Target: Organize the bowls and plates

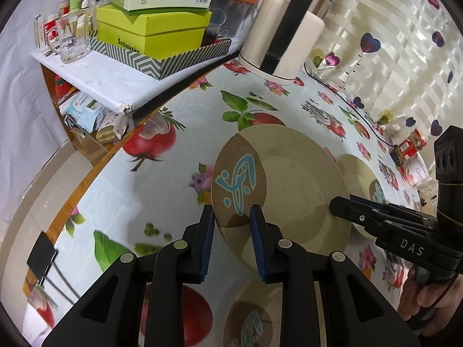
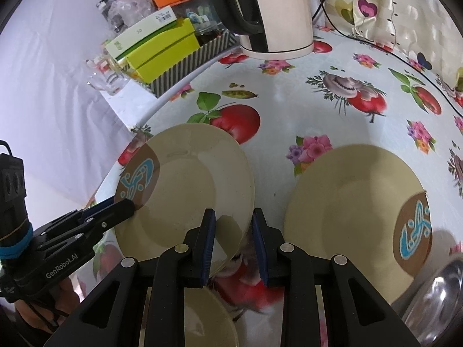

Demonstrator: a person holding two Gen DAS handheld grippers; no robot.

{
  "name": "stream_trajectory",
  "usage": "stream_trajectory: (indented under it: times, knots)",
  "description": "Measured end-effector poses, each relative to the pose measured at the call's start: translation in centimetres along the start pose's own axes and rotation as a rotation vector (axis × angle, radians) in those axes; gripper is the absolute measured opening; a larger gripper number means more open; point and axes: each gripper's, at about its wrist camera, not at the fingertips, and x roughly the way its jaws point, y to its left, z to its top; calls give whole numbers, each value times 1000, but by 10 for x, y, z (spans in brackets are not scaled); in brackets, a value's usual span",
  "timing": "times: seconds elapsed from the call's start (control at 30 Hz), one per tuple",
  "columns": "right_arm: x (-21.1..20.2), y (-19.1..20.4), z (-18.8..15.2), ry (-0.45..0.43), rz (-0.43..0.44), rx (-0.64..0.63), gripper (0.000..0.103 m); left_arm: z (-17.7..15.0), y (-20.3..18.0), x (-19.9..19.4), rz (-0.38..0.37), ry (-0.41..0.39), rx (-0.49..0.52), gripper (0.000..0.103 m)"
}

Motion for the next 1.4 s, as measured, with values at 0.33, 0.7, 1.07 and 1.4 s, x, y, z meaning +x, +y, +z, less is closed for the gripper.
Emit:
stream_trajectory:
  times: [0.33, 0.7, 1.07, 1.4]
  knots:
    - [-25, 4, -41, 1, 5, 23, 25, -34, -13, -25, 10, 19, 39, 26]
    - [-47, 11, -79, -5, 2, 41, 25, -64, -20, -45, 0, 29, 67, 26]
    - [-50, 14, -107, 18, -14, 61, 25, -86, -20, -49, -4, 62, 83, 26]
    - [-47, 19, -115, 32, -33, 46, 26, -94, -19, -51, 5, 79, 88, 26]
